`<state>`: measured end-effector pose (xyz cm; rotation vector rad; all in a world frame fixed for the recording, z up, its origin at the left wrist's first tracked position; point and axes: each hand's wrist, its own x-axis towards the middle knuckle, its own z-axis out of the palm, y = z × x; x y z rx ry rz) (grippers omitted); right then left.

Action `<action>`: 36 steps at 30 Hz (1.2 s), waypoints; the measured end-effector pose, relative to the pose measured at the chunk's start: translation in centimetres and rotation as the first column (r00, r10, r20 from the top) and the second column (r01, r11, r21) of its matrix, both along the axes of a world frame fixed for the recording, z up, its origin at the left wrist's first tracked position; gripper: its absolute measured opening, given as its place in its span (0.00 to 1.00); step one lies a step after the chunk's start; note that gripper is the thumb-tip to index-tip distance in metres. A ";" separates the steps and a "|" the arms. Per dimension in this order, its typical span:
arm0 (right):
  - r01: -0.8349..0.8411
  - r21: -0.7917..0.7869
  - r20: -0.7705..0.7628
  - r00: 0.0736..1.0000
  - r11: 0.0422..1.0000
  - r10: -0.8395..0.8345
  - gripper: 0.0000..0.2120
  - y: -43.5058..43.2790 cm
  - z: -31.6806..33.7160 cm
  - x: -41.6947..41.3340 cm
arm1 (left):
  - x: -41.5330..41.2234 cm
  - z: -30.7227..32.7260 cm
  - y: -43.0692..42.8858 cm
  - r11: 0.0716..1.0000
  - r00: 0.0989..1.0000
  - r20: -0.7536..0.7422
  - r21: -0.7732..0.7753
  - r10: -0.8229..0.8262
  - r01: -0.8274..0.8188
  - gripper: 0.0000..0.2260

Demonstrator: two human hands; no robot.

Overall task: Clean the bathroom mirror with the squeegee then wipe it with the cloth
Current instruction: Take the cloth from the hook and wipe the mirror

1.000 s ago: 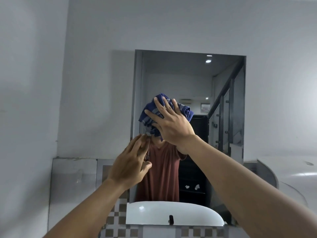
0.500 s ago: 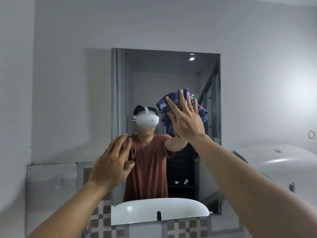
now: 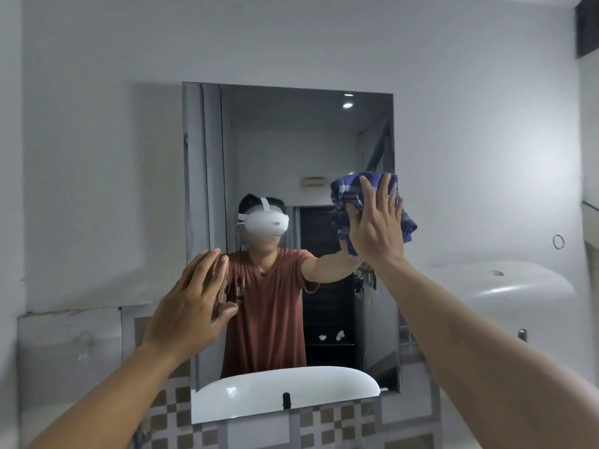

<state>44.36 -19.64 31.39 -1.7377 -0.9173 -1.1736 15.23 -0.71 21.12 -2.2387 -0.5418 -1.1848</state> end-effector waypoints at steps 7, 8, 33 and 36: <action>-0.004 0.025 -0.079 0.997 1.000 0.006 0.29 -0.1 -3.5 -0.5 | 0.1 -0.1 -0.1 1.000 1.000 0.000 -0.024 -0.004 0.004 0.40; -0.007 0.020 -0.081 0.997 1.000 0.008 0.29 -0.2 -4.2 -0.7 | 0.1 -0.1 -0.1 1.000 1.000 0.005 -0.024 -0.007 0.007 0.39; -0.012 -0.181 0.153 0.987 0.983 0.040 0.27 7.6 -5.1 -10.9 | 0.6 -9.0 -1.4 0.983 0.996 -0.038 -0.168 -0.080 0.073 0.40; -0.016 -0.206 0.246 0.967 0.978 0.068 0.26 9.1 -3.5 -12.8 | 0.3 -10.0 -1.6 0.989 0.997 -0.039 -0.139 -0.063 0.057 0.38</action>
